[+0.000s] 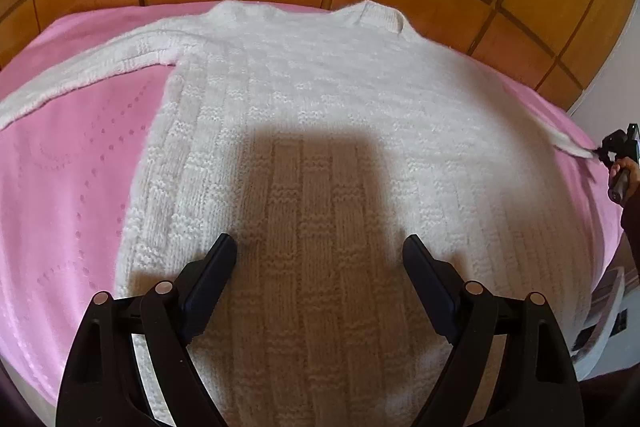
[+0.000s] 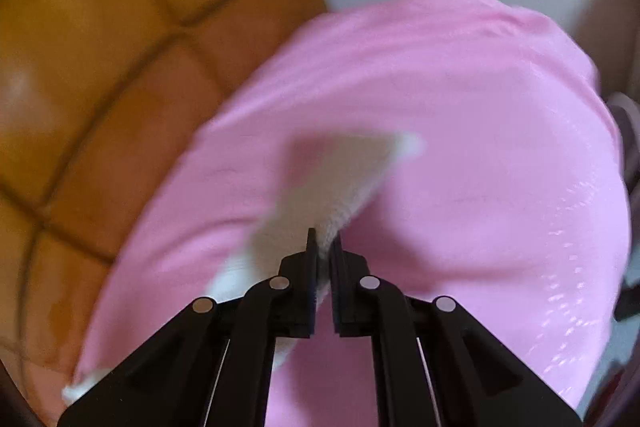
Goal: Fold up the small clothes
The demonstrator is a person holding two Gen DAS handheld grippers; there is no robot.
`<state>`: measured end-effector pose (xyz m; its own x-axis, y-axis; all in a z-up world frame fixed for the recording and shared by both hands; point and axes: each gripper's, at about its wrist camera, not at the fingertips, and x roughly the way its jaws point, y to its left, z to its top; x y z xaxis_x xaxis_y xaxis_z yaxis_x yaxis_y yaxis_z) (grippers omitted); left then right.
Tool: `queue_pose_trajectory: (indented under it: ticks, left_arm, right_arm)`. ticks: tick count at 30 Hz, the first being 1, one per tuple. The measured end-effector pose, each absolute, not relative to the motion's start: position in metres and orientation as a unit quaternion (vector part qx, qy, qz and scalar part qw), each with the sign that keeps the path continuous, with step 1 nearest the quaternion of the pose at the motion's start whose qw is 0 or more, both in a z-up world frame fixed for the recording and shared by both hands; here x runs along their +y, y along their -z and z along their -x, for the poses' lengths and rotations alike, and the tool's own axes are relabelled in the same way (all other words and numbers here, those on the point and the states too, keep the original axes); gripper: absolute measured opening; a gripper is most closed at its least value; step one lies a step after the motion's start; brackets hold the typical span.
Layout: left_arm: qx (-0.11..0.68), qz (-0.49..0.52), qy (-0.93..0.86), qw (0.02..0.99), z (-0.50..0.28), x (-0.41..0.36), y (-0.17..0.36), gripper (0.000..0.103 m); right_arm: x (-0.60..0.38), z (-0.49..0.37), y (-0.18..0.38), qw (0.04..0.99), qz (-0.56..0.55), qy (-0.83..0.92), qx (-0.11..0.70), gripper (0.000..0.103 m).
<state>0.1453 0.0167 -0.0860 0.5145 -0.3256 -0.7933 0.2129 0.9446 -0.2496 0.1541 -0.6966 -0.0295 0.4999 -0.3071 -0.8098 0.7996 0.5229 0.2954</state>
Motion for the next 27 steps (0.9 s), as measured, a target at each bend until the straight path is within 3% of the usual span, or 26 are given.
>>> queue_pose_trajectory:
  ticks: [7, 14, 16, 17, 18, 22, 27]
  left_arm:
    - [0.459, 0.138, 0.180, 0.859, -0.152, 0.033, 0.075, 0.082]
    - [0.450, 0.198, 0.181, 0.852, -0.160, 0.055, 0.066, 0.071]
    - [0.450, 0.211, 0.184, 0.848, -0.164, 0.060, 0.065, 0.070]
    - [0.448, 0.214, 0.185, 0.848, -0.165, 0.062, 0.063, 0.067]
    - [0.447, 0.216, 0.187, 0.848, -0.166, 0.063, 0.062, 0.067]
    - [0.436, 0.236, 0.198, 0.845, -0.176, 0.069, 0.055, 0.067]
    - [0.440, 0.258, 0.216, 0.833, -0.206, 0.056, 0.054, 0.060]
  right_arm:
    - [-0.529, -0.221, -0.022, 0.890, -0.243, 0.105, 0.370, 0.005]
    - [-0.339, -0.264, 0.000, 0.877, -0.216, -0.090, 0.420, 0.006]
    - [-0.295, -0.264, 0.009, 0.864, -0.214, -0.131, 0.437, 0.019]
    - [-0.281, -0.260, 0.010, 0.861, -0.220, -0.140, 0.437, 0.054]
    - [-0.273, -0.255, 0.011, 0.861, -0.226, -0.143, 0.432, 0.071]
    - [-0.272, -0.226, 0.009, 0.864, -0.231, -0.134, 0.427, 0.074]
    - [-0.303, -0.182, 0.012, 0.869, -0.214, -0.100, 0.435, 0.086]
